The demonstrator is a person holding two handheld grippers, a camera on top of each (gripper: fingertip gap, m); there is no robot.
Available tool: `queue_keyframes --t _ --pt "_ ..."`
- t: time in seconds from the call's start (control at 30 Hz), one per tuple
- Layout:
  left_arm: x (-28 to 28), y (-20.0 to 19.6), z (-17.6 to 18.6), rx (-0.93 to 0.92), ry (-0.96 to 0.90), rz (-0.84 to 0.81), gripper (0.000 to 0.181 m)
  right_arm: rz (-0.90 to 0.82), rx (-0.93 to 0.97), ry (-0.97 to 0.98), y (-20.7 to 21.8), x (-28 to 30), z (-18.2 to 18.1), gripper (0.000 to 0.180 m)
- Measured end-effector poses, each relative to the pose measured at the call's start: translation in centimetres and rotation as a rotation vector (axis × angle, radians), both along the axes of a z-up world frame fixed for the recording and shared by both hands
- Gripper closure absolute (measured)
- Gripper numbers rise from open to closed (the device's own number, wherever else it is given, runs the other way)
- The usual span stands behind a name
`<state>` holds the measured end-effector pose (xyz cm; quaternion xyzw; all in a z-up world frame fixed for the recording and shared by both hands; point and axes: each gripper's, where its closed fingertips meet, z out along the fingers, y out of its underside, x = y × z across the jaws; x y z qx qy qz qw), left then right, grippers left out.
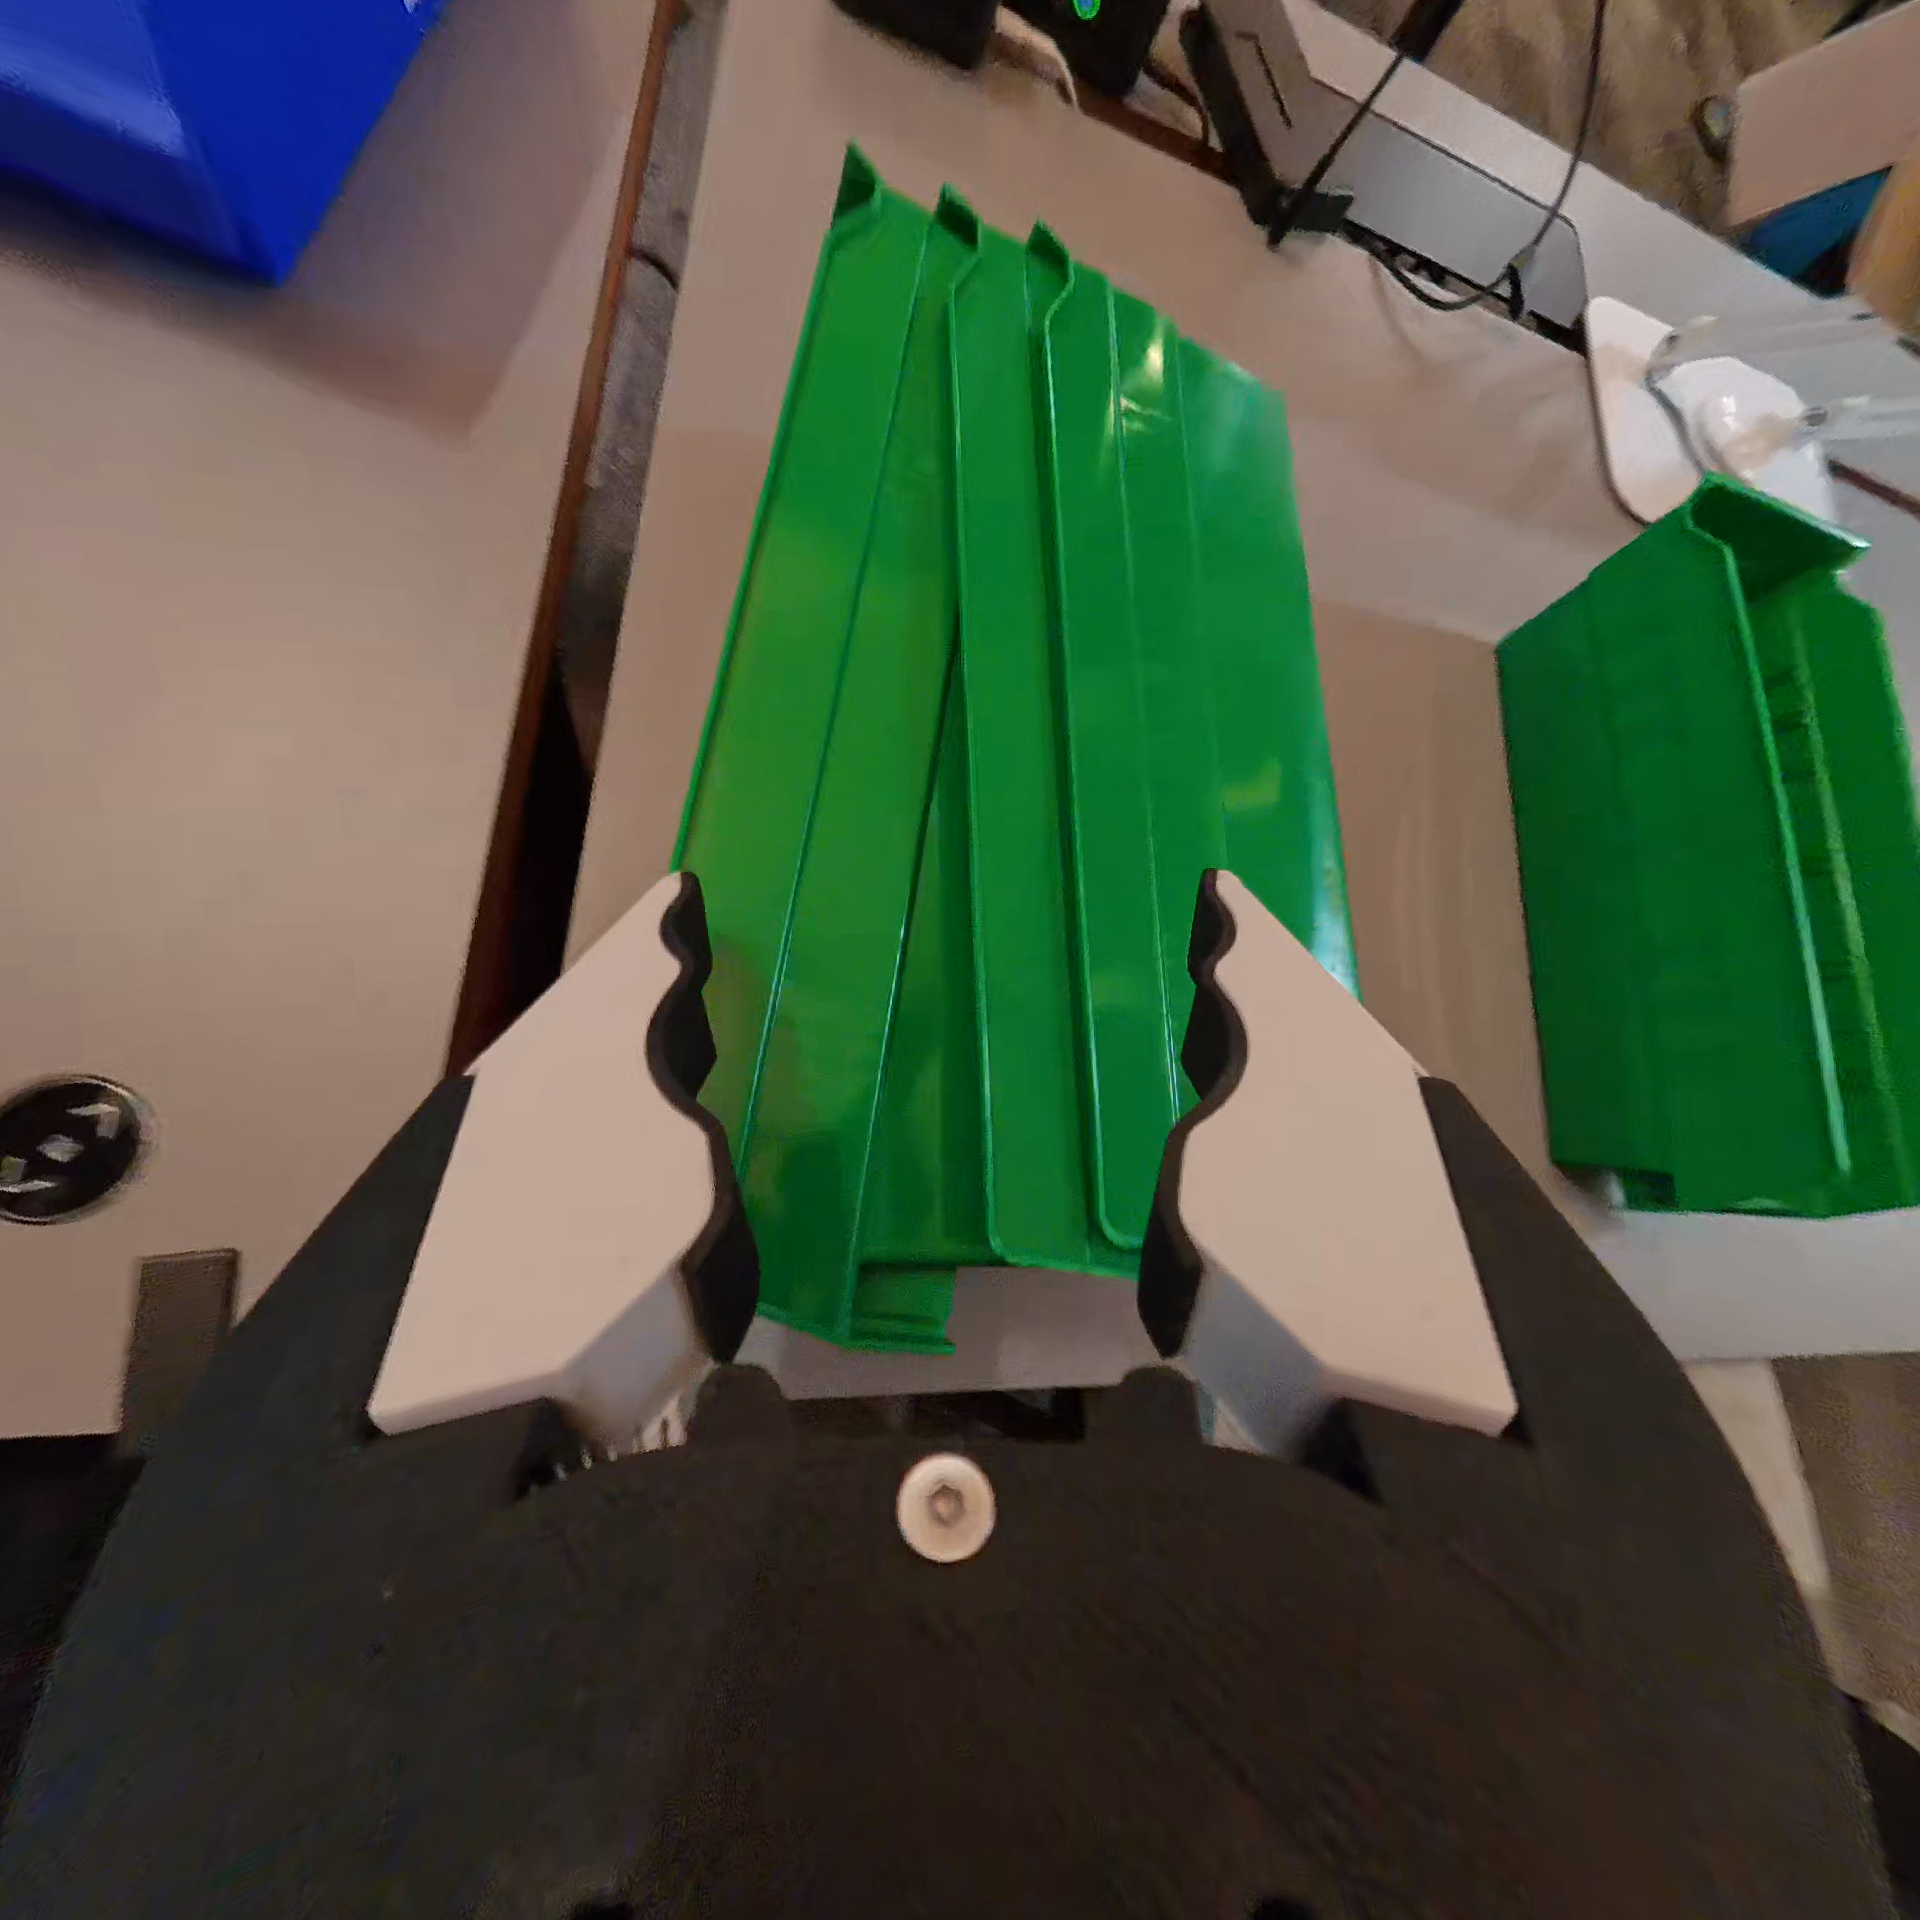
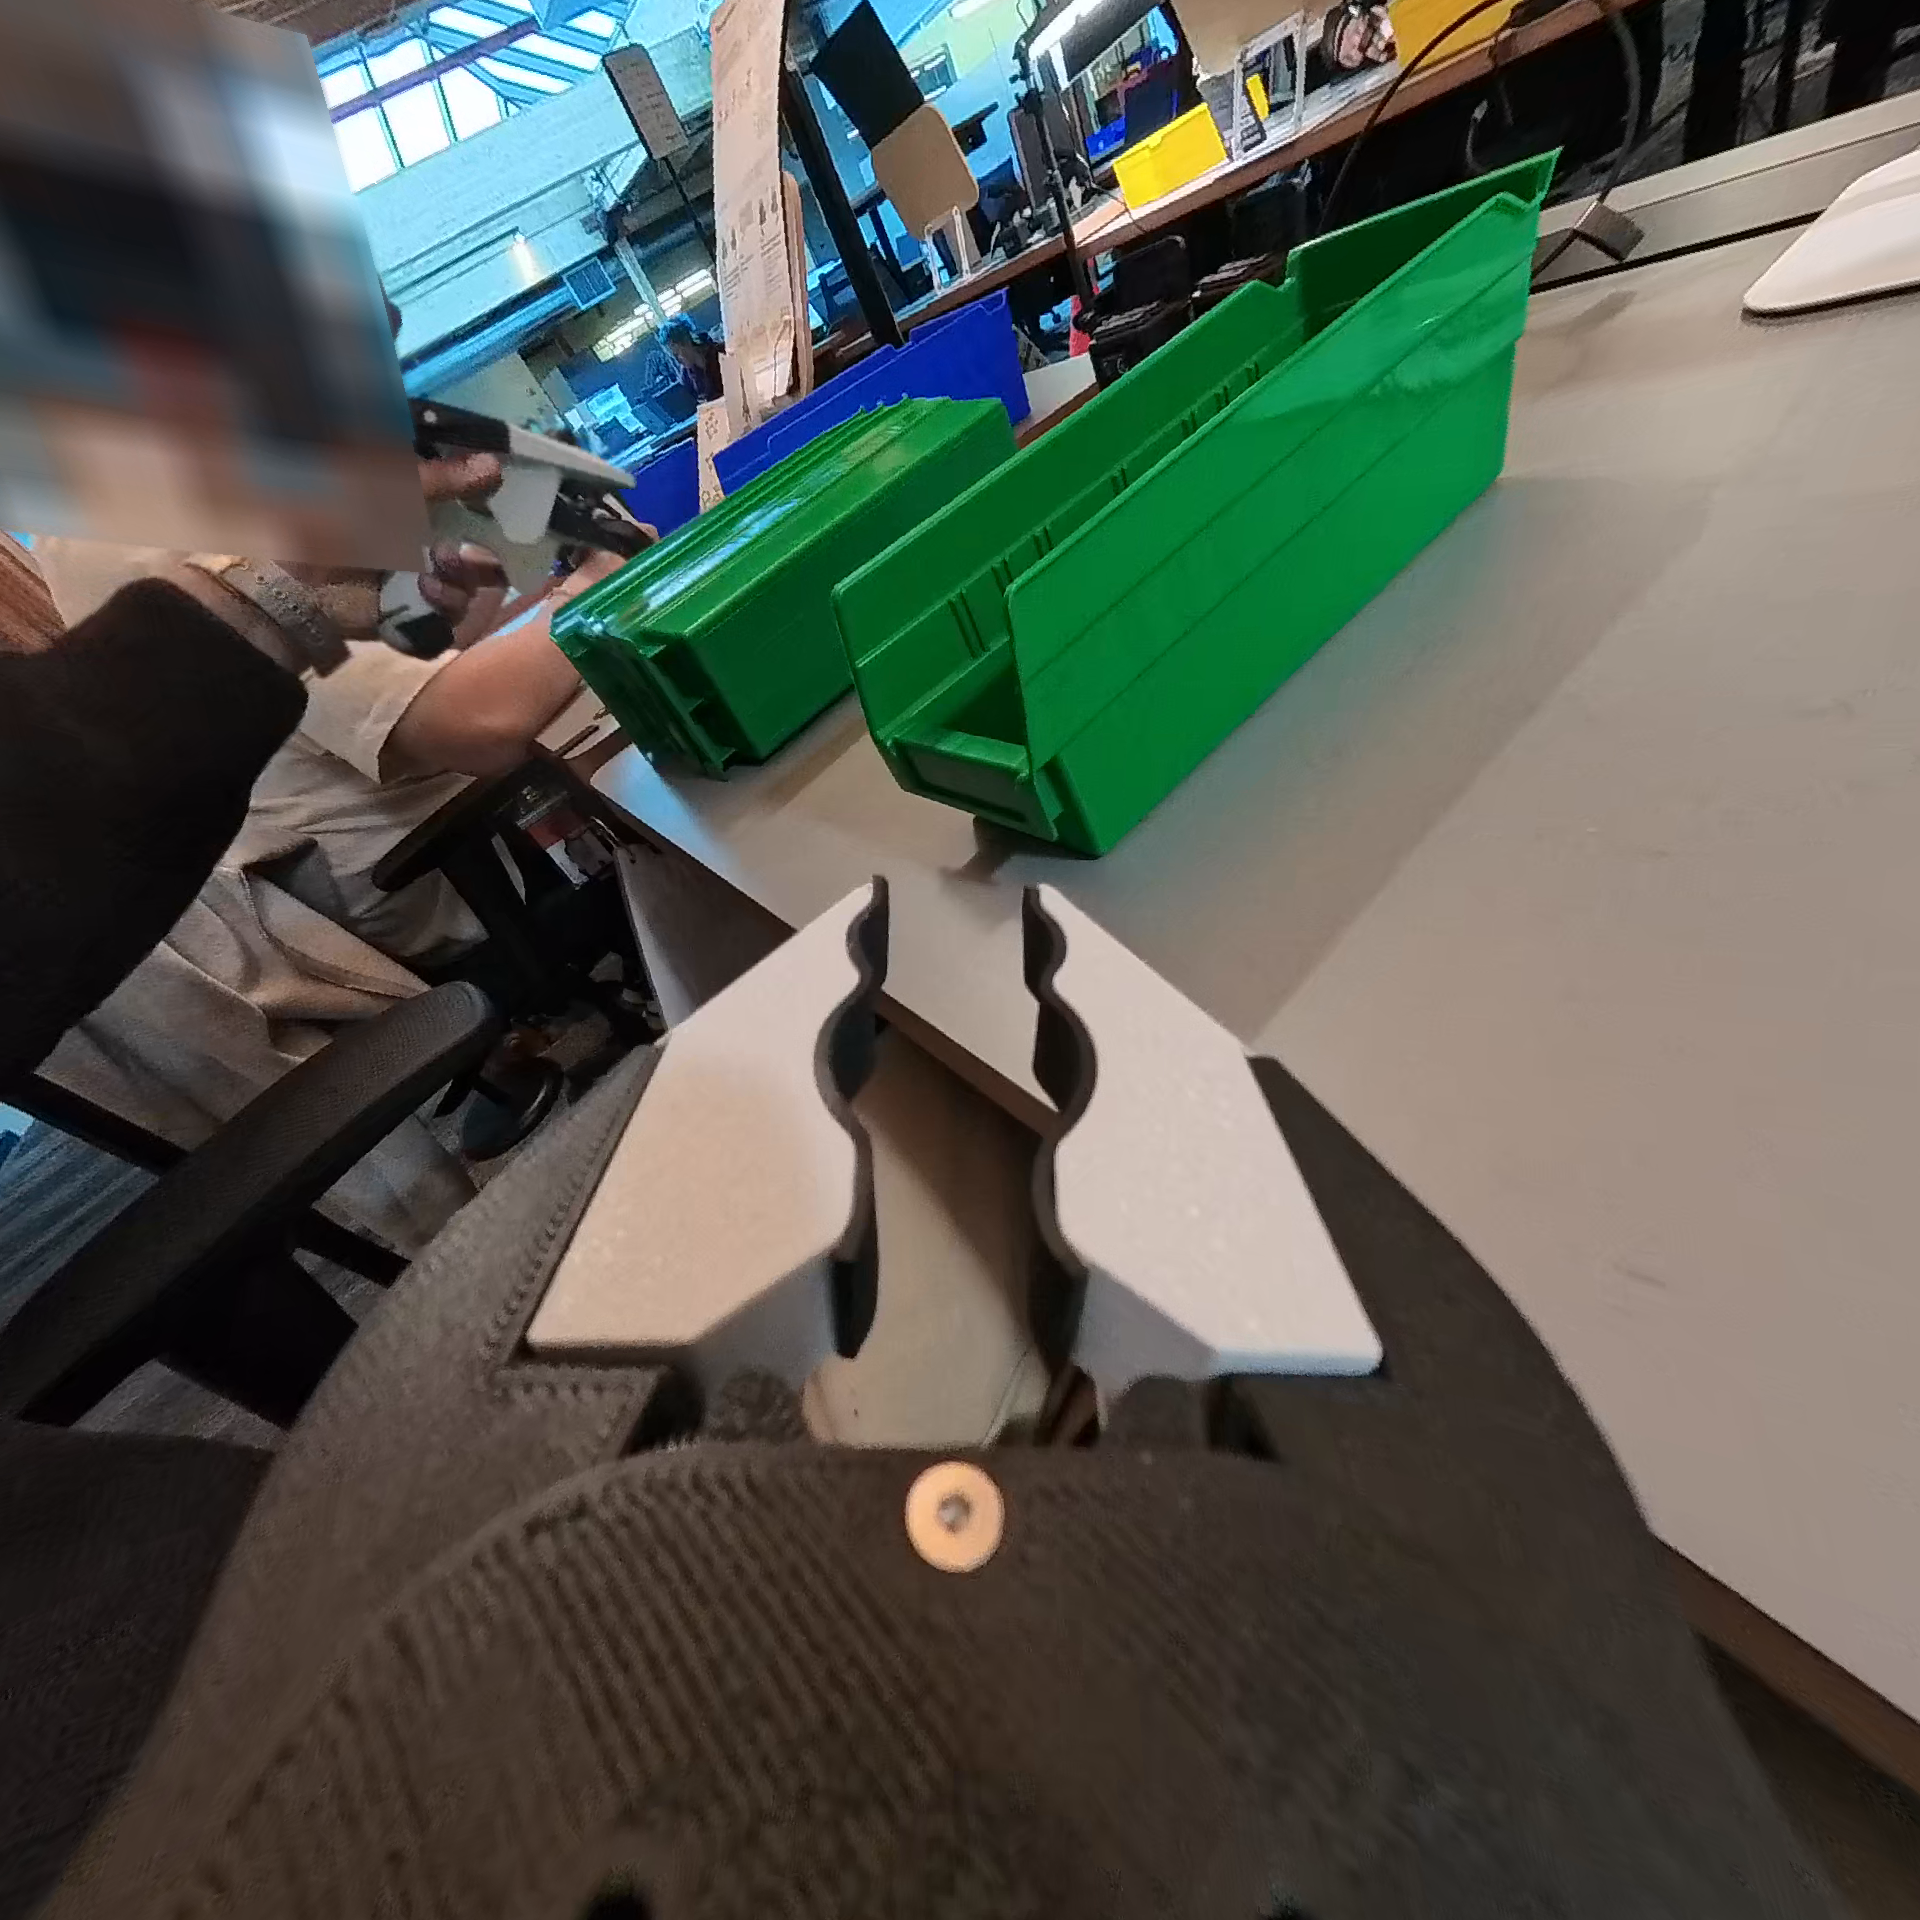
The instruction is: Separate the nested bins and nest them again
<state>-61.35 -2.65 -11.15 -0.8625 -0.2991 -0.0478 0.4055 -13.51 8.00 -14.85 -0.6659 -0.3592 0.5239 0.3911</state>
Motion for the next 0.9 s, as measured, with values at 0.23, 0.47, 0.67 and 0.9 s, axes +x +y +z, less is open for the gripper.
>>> queue_keyframes --t 0.23,0.47,0.67,0.9 --pt "-0.3 -0.9 0.3 0.193 -0.071 0.047 0.095 -0.003 0.027 -0.014 -0.1 -0.1 -0.1 0.156" --pt "0.3 -4.3 -0.4 0.221 -0.002 0.105 0.083 0.071 0.378 -0.040 -4.3 -3.8 2.8 0.155" --pt "2.5 -4.6 -2.8 0.342 -0.119 0.095 0.081 0.323 0.550 -0.046 -13.5 -16.0 5.6 0.138" --pt "4.4 -3.4 -4.4 0.433 -0.272 0.024 0.084 0.237 0.760 -0.286 -12.5 -30.5 1.9 0.109"
